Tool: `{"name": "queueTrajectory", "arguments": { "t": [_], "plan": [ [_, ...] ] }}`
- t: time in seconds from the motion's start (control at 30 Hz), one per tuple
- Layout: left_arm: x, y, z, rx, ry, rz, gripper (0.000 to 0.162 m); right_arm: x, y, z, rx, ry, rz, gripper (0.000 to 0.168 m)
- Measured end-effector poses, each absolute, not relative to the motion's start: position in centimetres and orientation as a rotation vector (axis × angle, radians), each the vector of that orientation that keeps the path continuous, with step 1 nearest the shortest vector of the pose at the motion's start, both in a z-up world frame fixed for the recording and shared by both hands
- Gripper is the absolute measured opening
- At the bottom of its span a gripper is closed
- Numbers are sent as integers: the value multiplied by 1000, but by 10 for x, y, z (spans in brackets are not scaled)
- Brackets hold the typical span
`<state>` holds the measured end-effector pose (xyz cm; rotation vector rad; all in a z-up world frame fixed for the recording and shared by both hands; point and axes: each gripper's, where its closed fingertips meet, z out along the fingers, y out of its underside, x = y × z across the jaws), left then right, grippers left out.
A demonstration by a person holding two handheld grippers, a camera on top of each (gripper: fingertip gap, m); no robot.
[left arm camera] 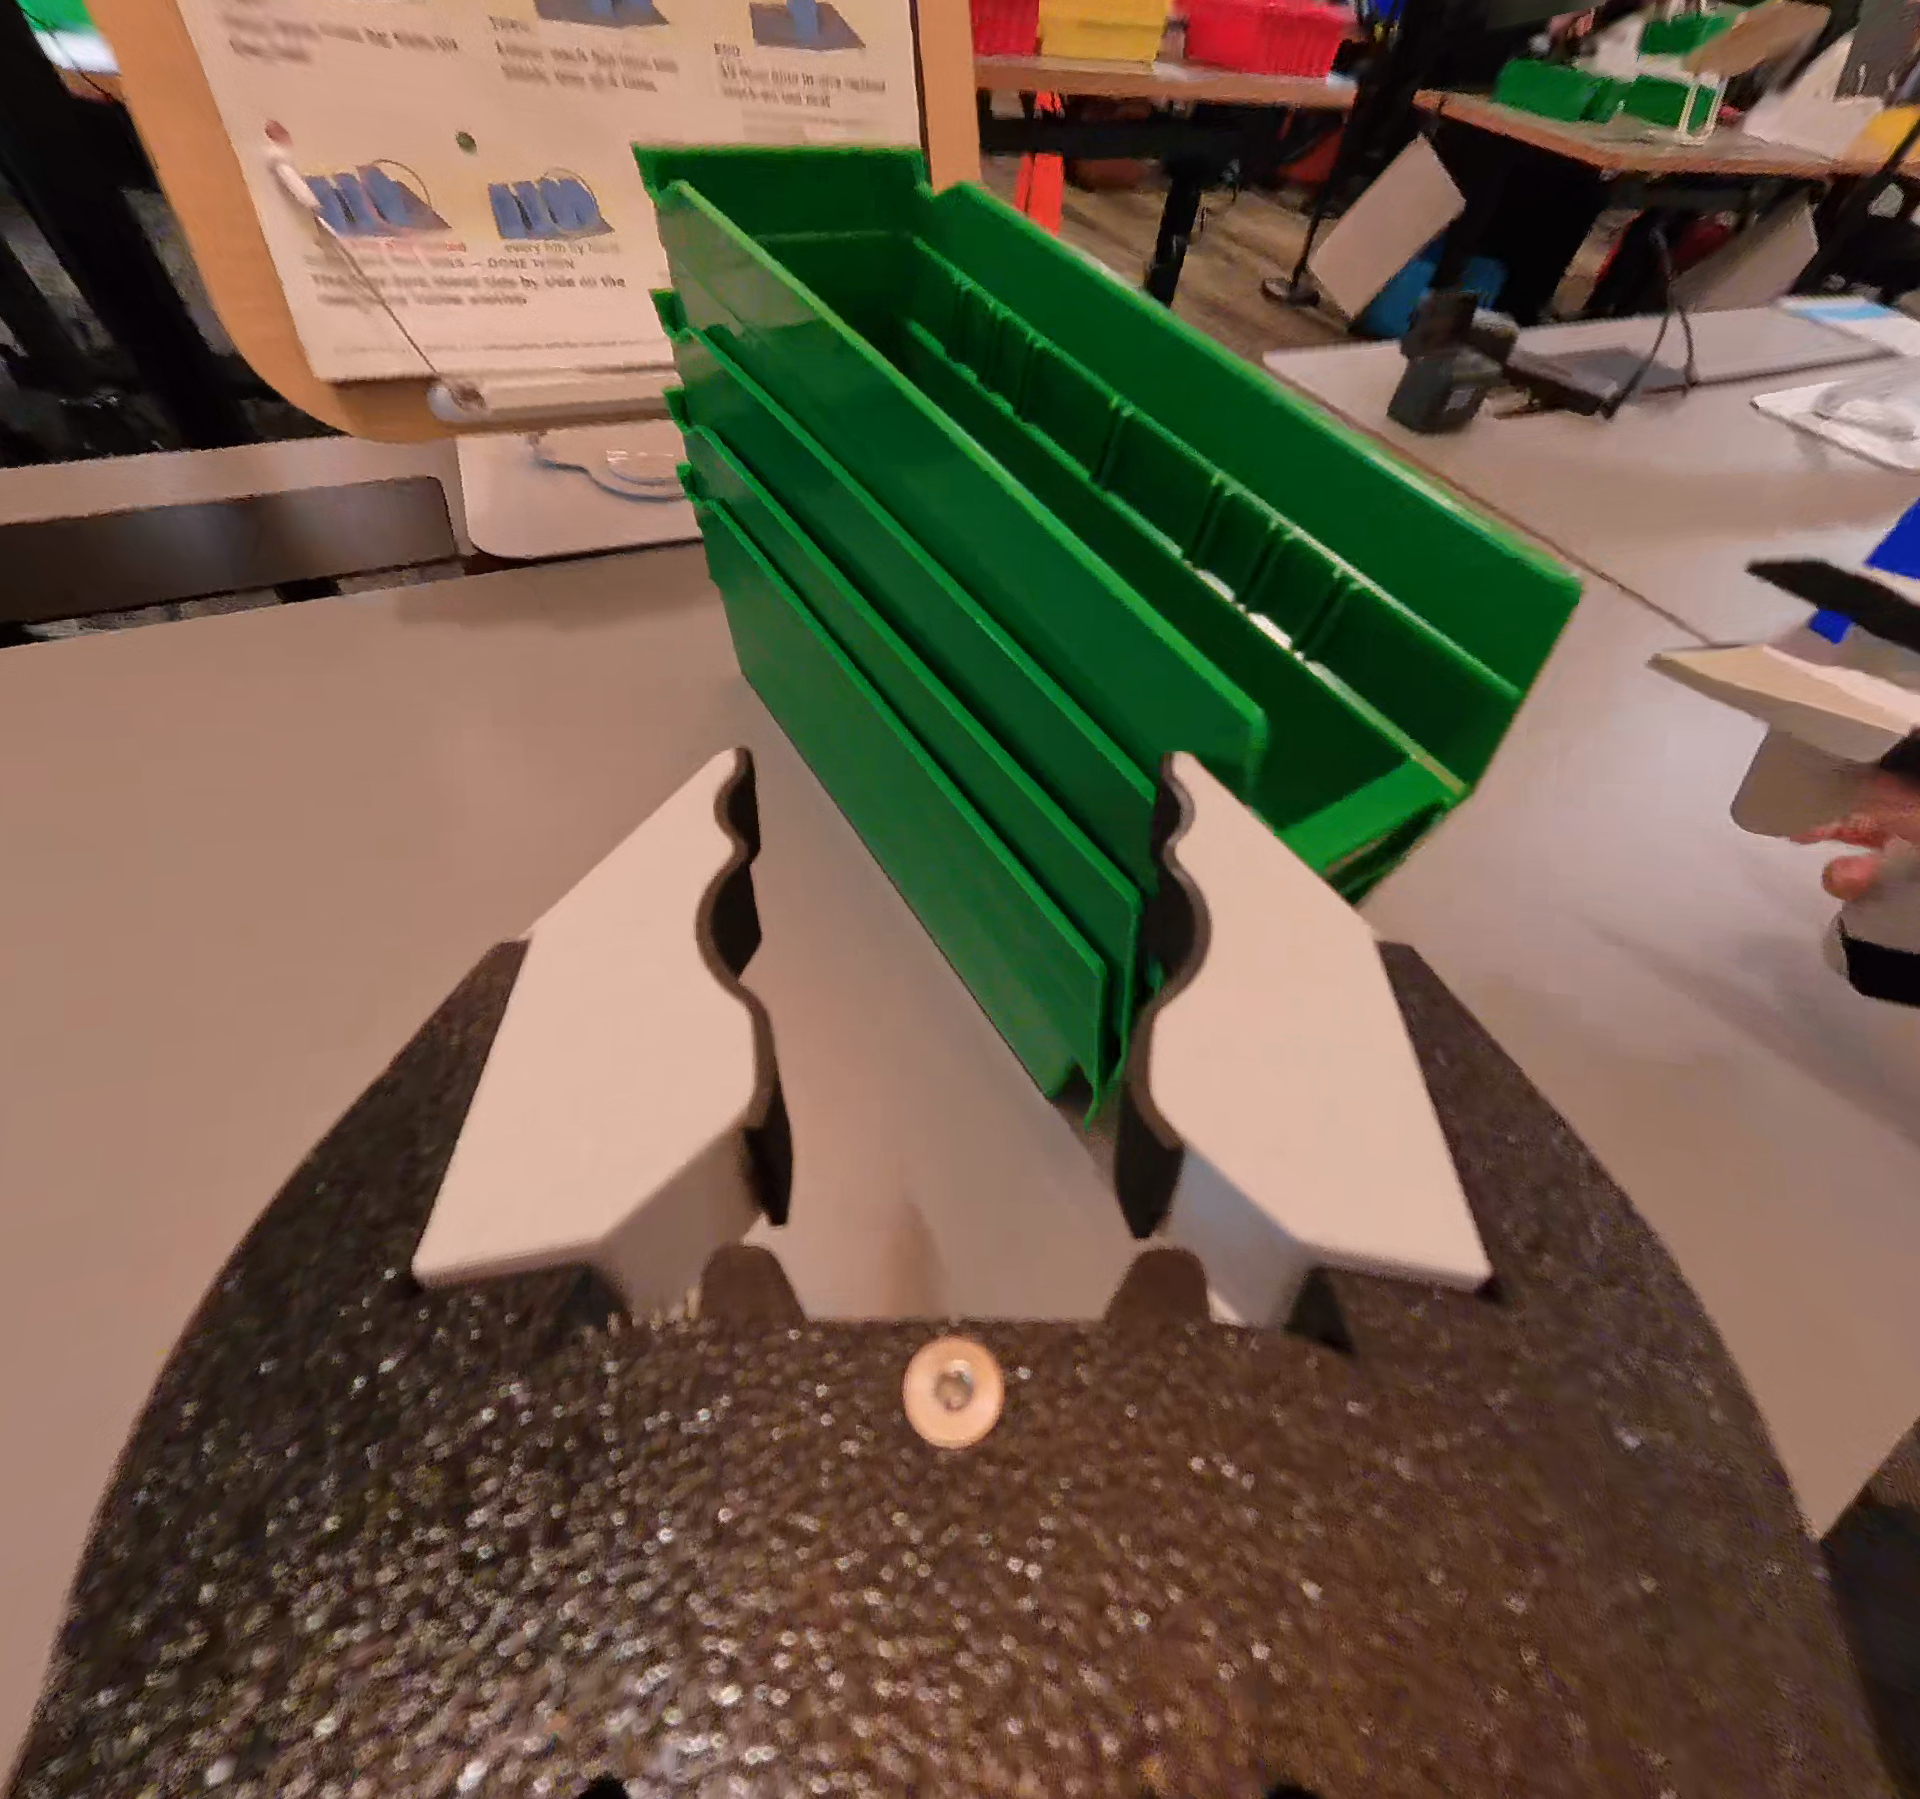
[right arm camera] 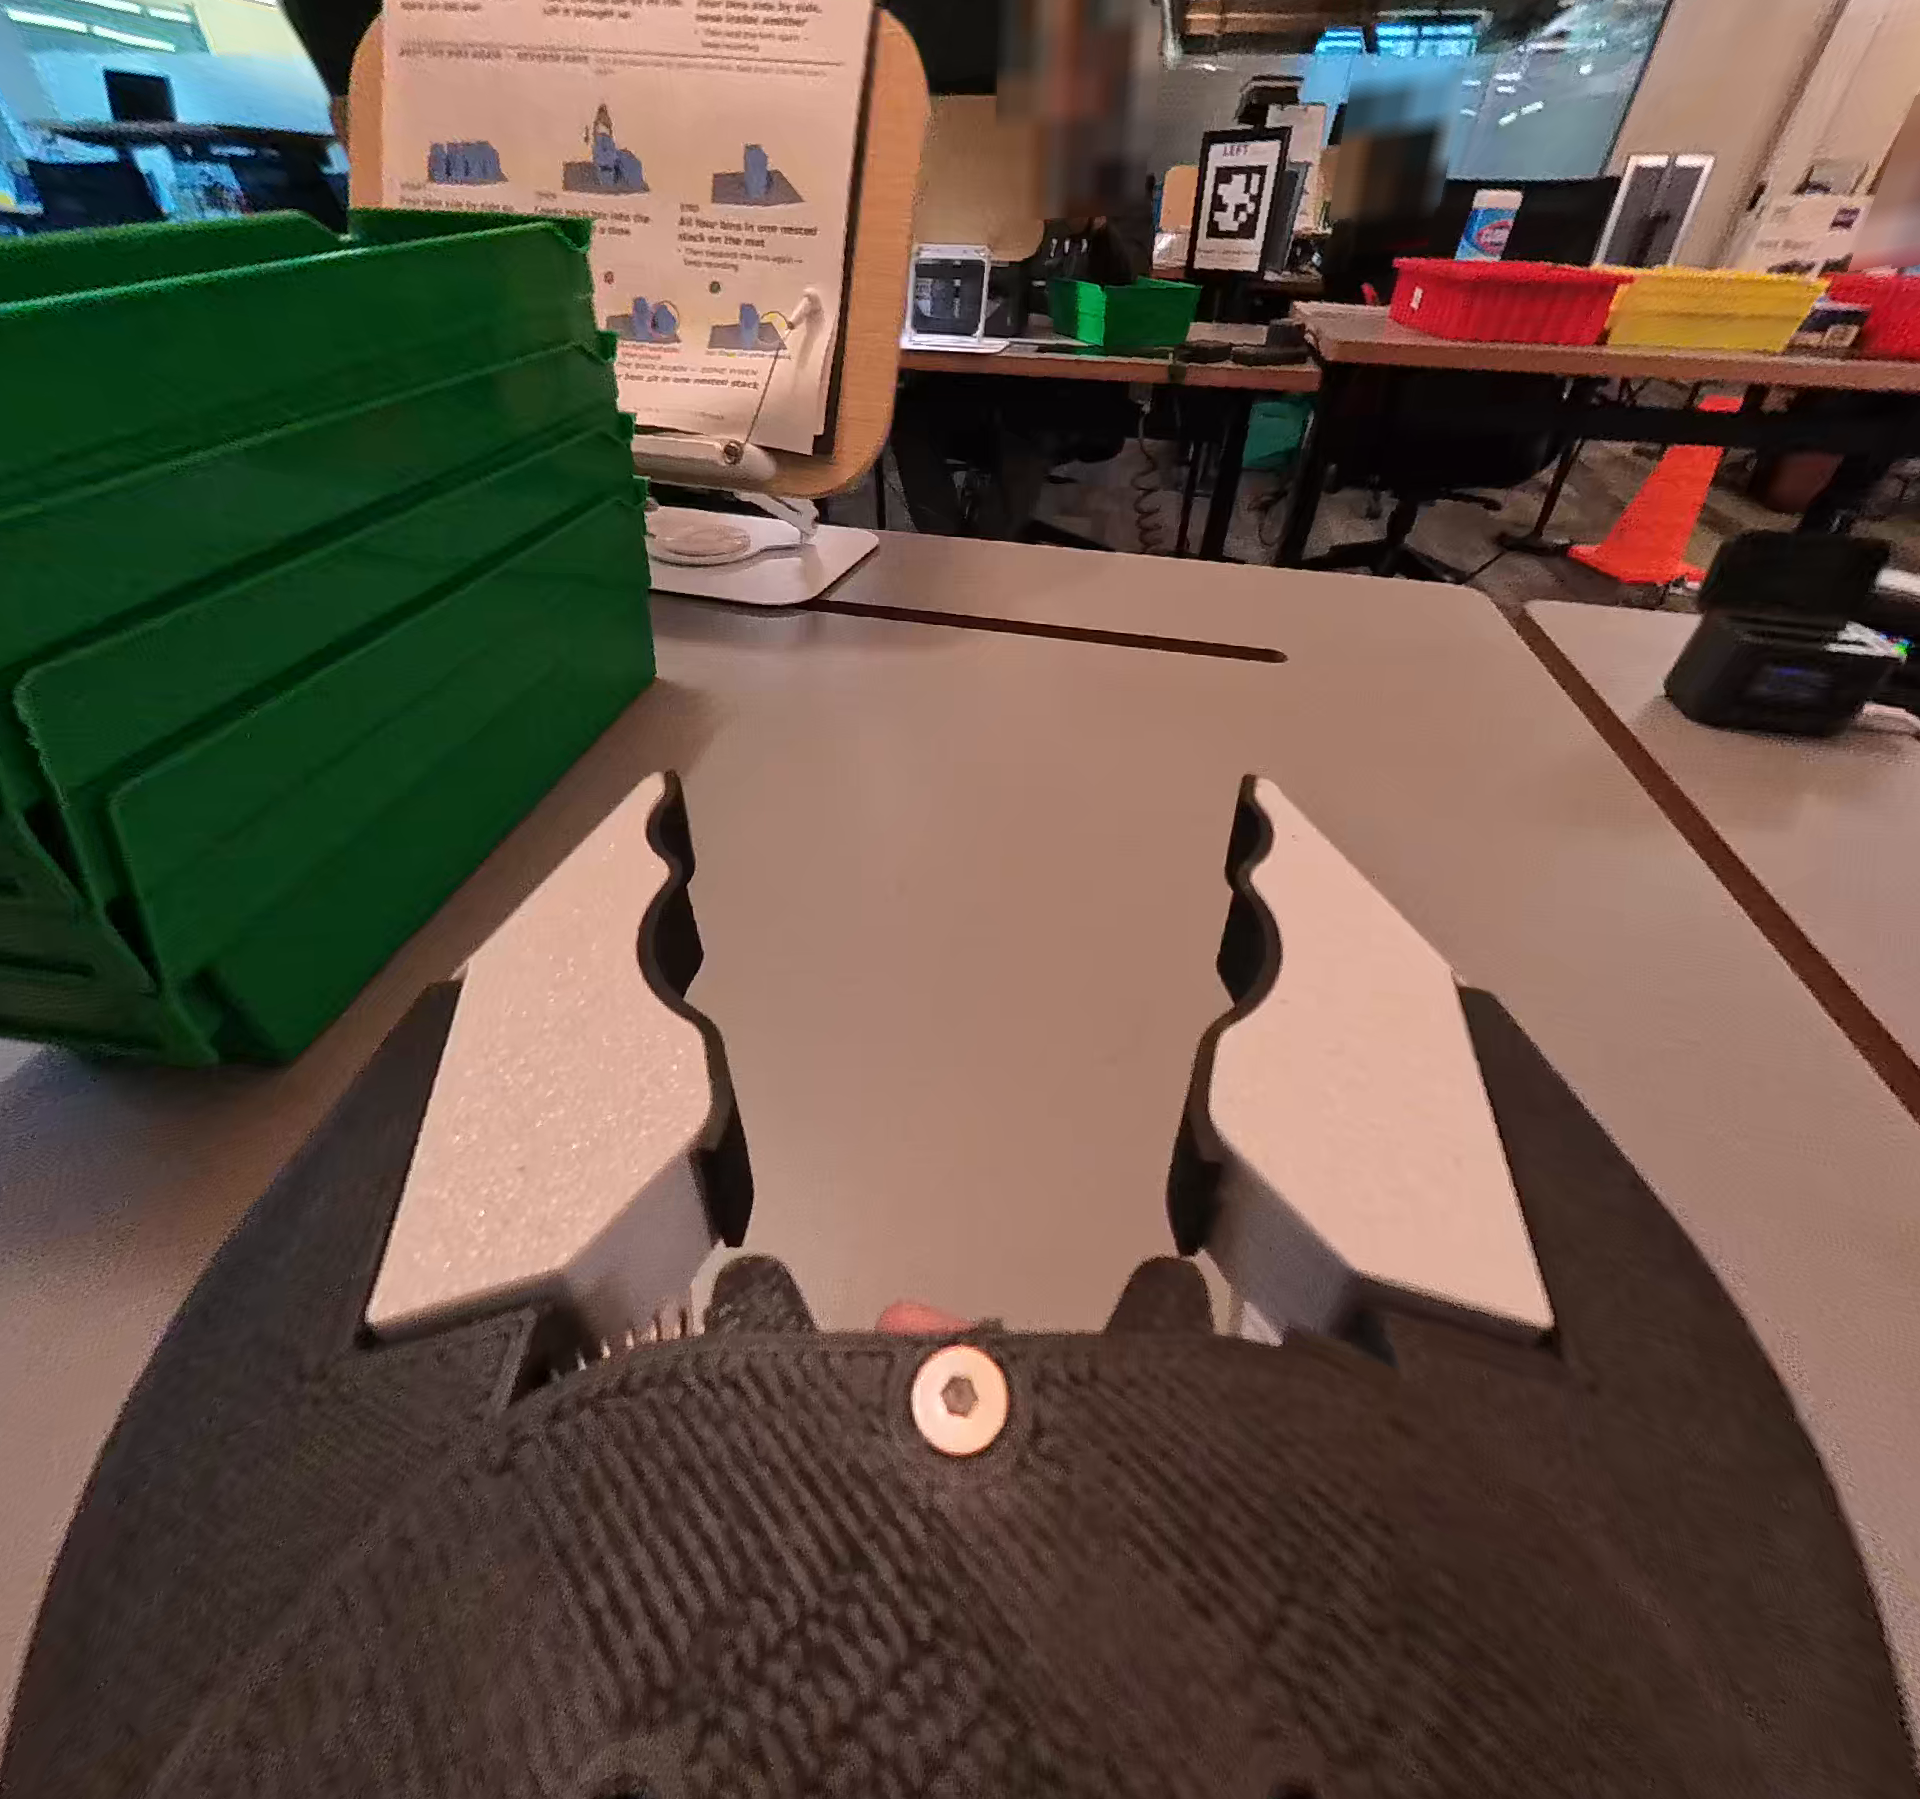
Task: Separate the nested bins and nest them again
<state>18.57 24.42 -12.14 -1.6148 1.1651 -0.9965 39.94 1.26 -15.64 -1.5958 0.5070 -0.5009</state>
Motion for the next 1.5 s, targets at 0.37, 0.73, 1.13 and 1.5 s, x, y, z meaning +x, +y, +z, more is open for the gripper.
{"name": "queueTrajectory", "arguments": {
  "t": [0.37, 0.73, 1.13, 1.5],
  "plan": [
    [174, 225, -104, -1524, 1084, -1024, 57, 402, -2, -146, -1551, 537, -458, 94],
    [204, 202, -137, -1595, 1225, -1031, 19, 393, 3, -142, -1571, 489, -451, 92],
    [202, 214, -135, -1599, 1212, -954, 15, 394, 2, -140, -1554, 498, -412, 90],
    [187, 235, -111, -1577, 1062, -983, 82, 388, 11, -145, -1597, 462, -424, 90]
  ]
}}
